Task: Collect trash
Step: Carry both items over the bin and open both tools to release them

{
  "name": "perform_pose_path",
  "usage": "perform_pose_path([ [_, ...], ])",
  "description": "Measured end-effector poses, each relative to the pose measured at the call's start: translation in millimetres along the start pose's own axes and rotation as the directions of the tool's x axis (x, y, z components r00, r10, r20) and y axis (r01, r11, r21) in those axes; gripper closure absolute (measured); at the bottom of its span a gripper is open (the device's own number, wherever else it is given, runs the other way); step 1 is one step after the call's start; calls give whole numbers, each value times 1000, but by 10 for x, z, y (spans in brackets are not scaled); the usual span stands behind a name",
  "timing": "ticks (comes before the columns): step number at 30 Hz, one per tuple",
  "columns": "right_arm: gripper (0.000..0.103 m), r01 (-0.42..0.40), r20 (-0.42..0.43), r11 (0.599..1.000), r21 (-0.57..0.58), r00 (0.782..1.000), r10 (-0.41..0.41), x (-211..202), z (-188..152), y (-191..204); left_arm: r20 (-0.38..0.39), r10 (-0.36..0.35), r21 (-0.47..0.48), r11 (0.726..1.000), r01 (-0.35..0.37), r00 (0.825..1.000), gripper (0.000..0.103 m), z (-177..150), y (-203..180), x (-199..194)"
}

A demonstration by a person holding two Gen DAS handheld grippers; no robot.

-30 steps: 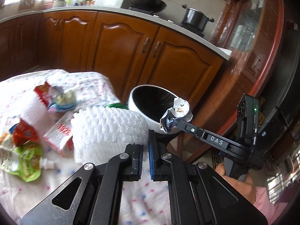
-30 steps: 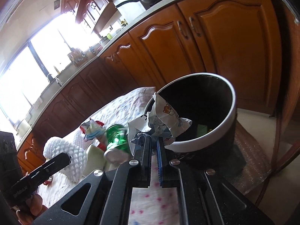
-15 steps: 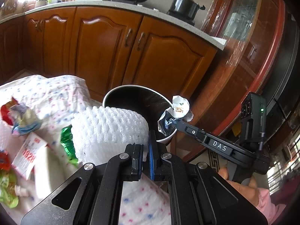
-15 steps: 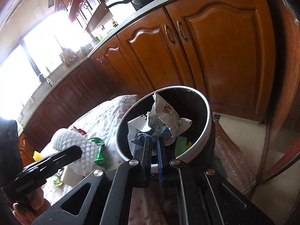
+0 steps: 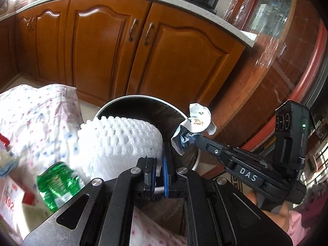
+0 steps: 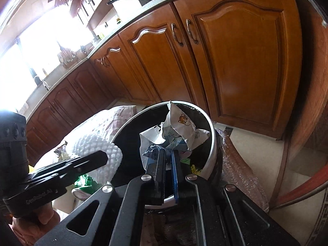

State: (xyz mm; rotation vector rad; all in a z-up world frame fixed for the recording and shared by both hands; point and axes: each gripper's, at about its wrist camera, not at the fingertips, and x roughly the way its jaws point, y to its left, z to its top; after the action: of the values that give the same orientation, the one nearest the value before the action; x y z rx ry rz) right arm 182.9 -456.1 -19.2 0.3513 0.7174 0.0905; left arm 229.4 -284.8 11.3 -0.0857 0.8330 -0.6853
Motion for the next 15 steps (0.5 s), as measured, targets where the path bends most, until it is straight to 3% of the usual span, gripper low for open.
perform_pose_path([
  [6,86,1,-32,1000,10,999,-1,104,14,-54,-51,7,-24,1000,-8,999,94,11,73,184],
  [7,84,-3,-36,1000,19,999,4,112,10,-71,-59,12,-30,999,-13,998,86,10,81,201],
  [8,81,-4,-34,1000,26,999,5,107,3,-84,-66,18,-37,999,-20,998,71,6,92,211],
  [9,79,-3,-32,1000,29,999,4,98,2,-86,-65,17,-41,999,-20,998,65,14,87,219],
  [12,68,-9,-22,999,39,1000,10,55,-10,-114,-59,20,-36,999,-22,998,58,15,77,195],
  [15,65,-8,-7,999,45,1000,8,-2,-22,-127,-47,24,-31,999,-25,999,47,16,45,169],
])
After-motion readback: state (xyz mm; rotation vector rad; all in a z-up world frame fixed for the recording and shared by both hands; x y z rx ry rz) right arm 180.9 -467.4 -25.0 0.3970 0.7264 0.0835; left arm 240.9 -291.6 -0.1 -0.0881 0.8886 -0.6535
